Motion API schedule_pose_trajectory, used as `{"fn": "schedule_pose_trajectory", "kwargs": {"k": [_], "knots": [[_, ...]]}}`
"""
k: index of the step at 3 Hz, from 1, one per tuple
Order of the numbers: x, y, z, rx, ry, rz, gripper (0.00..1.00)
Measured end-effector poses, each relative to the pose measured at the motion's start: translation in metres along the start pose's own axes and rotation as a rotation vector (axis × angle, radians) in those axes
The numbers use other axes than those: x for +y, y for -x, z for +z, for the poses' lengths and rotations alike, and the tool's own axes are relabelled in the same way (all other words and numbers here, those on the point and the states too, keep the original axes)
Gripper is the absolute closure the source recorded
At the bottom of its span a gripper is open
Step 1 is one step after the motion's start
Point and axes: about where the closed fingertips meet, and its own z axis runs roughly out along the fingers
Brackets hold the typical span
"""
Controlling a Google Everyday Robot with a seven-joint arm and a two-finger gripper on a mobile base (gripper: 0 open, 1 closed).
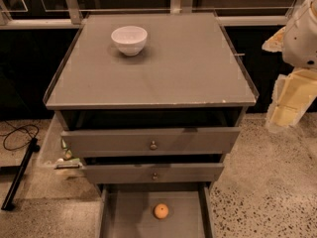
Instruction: Pick orange can from bottom drawer and place on counter
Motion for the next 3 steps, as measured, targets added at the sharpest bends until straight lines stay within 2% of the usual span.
{"fn": "schedule_pose_trajectory", "kwargs": {"k": [1,2,3], "knots": [[-0.001,0.0,0.002,-0.014,0.006,-0.004,0.0],[0.004,-0.005,0.022,-0.02,0.038,0.005,0.0],[0.017,-0.017,0.063,-0.051,0.082,0.007,0.0]]}}
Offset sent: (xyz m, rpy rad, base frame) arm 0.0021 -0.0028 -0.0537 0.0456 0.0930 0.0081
